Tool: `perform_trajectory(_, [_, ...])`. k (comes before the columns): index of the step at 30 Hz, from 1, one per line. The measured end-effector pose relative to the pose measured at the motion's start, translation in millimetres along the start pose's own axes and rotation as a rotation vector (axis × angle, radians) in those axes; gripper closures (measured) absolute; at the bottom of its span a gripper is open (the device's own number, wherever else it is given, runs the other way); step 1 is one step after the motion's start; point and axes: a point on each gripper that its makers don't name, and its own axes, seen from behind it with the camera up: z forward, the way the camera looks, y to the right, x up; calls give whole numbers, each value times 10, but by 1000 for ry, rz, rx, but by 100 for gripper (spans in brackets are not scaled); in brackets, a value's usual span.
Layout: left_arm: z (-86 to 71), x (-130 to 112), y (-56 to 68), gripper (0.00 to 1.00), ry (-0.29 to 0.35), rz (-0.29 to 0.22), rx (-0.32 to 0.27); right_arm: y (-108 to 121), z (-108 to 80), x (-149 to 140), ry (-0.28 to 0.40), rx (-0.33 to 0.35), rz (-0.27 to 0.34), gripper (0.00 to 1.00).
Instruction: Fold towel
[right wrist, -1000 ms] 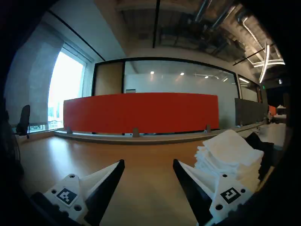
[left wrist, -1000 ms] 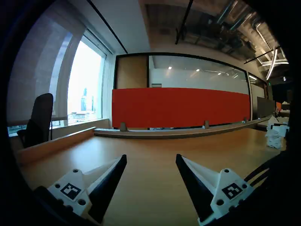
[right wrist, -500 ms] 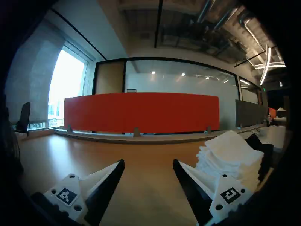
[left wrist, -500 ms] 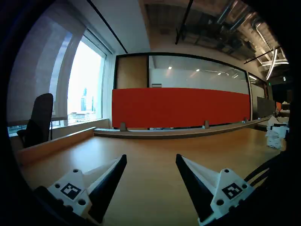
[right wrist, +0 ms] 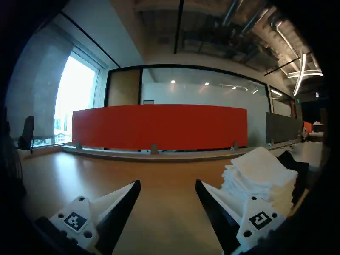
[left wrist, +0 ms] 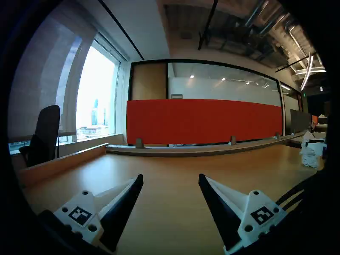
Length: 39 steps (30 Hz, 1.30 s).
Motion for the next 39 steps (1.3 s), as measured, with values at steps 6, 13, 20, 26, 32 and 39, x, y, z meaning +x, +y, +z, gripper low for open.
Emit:
perform_trajectory(6, [0,7,0,3,0,0,0,0,-1,8,0,0,0,0])
perform_trajectory(13, [1,18,0,3,-1,0,0,0,-4,12,0,0,0,0])
perform_trajectory(20, [-5,35,-5,3,-1,0,0,-4,-4,13,0,0,0,0])
perform_trajectory(26, [-10,48,-9,3,-1,0,0,-4,2,9,0,0,0,0])
perform_trajectory(32, [-9,53,-12,3,-2,0,0,-1,2,7,0,0,0,0])
perform_trajectory(39, [-5,47,-14,3,-2,0,-1,-3,-2,8,0,0,0,0])
